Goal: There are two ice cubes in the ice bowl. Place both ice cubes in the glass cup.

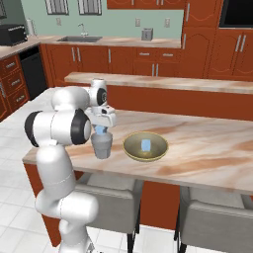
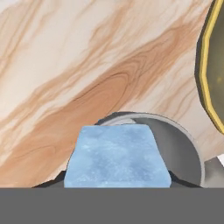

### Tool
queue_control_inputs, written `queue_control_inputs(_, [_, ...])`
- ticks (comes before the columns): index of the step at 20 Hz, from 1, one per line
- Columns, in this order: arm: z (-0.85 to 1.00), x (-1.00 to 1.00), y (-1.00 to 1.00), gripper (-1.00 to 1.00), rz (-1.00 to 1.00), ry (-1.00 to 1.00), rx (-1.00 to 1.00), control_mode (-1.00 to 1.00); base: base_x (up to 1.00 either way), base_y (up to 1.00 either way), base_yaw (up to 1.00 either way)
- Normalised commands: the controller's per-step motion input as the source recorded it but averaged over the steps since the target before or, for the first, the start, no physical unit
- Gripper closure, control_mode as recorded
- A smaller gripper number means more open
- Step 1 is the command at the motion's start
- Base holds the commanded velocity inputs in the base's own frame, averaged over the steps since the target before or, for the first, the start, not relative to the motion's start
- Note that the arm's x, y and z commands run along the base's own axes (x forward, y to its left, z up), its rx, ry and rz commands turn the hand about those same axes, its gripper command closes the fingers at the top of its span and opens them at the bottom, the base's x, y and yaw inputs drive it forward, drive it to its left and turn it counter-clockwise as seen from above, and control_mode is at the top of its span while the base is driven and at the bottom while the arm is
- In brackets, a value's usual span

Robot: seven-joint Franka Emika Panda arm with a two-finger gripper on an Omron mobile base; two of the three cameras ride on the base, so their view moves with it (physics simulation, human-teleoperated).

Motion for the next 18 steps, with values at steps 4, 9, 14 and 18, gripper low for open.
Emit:
queue_control_inputs(4, [-0.06, 0.07, -0.12, 1.0, 0.0, 0.0, 0.0, -1.0, 0.0, 0.0, 0.0])
queue_control_inputs(9, [0.0, -0.51, -0.02, 1.0, 0.01, 0.0, 0.0, -1.0, 0.0, 0.0, 0.0])
queue_control_inputs(14, [0.0, -0.28, 0.0, 1.0, 0.0, -0.03, 0.0, -1.0, 0.0, 0.0, 0.0])
queue_control_inputs(18, [0.0, -0.03, 0.0, 1.0, 0.0, -0.04, 0.0, -1.0, 0.0, 0.0, 0.0])
